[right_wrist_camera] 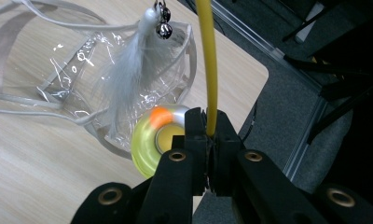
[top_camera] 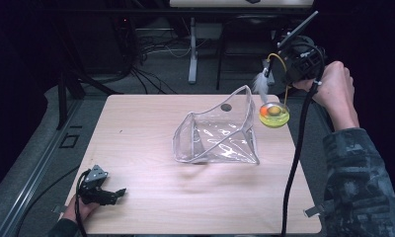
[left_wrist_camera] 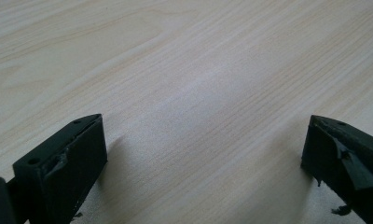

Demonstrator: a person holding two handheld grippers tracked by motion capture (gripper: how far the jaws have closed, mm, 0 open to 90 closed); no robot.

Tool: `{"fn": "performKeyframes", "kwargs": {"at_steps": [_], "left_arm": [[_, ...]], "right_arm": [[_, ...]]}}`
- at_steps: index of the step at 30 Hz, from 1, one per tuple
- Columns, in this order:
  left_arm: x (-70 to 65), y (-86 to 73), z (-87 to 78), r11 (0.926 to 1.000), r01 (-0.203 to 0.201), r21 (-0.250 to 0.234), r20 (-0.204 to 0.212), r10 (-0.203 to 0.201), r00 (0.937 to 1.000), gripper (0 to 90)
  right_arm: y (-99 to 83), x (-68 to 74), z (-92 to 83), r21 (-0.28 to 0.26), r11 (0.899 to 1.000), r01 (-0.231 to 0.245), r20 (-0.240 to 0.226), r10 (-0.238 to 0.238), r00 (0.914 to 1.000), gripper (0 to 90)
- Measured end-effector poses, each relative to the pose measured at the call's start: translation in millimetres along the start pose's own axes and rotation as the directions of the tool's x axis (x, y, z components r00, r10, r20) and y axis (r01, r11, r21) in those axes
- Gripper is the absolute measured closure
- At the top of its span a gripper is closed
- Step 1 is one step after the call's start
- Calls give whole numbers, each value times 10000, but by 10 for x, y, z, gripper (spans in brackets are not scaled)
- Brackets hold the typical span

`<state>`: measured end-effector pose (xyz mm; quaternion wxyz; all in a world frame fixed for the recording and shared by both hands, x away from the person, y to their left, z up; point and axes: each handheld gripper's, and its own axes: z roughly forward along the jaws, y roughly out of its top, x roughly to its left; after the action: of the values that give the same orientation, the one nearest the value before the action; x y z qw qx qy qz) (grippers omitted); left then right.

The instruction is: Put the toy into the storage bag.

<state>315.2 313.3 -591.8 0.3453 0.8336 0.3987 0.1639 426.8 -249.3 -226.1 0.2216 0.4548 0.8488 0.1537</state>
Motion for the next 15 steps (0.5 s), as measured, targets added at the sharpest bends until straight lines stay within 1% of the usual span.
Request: {"fn": "performKeyframes", "kwargs": {"at_steps": [6, 15], "left_arm": [[0, 0, 0, 10000, -1, 0, -1, 1, 10000, 0], [0, 0, 0, 10000, -7, 2, -2, 7, 10000, 0]], "right_arm": [[85, 48, -103, -231, 9997, 66, 78, -64, 9999, 879], [217, 133, -221, -400, 9988, 283, 190, -276, 9994, 879]]}}
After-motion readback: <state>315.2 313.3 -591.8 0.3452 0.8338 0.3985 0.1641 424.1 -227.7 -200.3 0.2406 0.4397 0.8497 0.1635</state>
